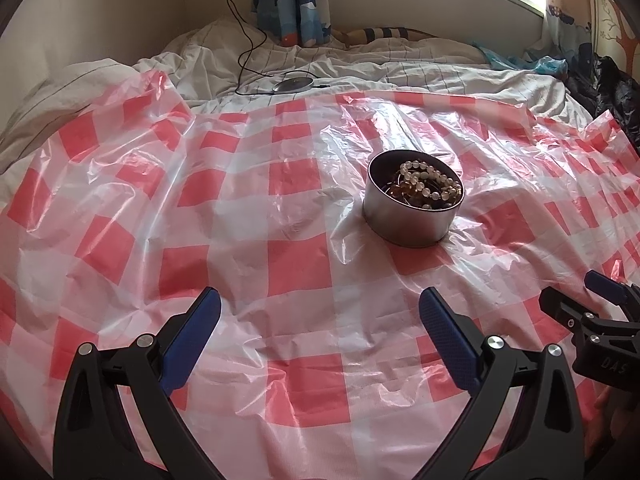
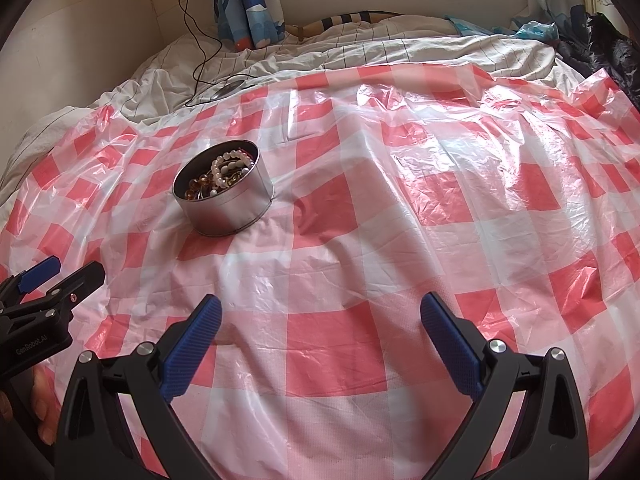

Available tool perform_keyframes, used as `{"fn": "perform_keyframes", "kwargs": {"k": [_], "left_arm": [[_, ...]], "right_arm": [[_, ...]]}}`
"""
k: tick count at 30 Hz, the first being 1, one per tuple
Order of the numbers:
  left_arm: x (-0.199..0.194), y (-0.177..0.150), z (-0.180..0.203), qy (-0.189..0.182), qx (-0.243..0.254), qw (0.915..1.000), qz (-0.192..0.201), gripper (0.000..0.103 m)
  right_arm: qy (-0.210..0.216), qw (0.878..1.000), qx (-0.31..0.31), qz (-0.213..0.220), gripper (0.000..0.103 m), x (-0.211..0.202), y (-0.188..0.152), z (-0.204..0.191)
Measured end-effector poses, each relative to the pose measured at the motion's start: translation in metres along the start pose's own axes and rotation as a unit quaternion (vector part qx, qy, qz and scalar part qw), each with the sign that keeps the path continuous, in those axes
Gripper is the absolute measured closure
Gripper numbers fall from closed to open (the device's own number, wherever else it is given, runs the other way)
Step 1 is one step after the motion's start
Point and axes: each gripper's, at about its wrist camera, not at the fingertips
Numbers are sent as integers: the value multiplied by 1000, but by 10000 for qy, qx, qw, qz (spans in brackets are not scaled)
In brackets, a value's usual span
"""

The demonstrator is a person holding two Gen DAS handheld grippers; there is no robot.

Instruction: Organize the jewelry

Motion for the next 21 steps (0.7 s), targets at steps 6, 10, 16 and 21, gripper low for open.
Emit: {"fn": "perform_keyframes", "kwargs": {"k": [6,10,16,21], "left_arm": [[0,1,-2,-109,-107,9999,-17,8],[-3,0,-11,-361,-461,9983,77,8],[-6,0,-5,-207,-172,9994,214,8],[-5,0,0,27,69,9998,176,8]], "right_arm": [[3,10000,-4,-3,8,0,0,0],[9,10000,3,-5,8,1,-1,-1],[27,10000,45,19,8,-1,-2,-4],[31,10000,44,15,8,-1,-2,-4]]}}
Point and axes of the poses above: each gripper's, at about its wrist camera, not at the fingertips, and x roughly the way its jaws point, z to its right, y to its top, and after that the axes turned 3 degrees about z, right-handed
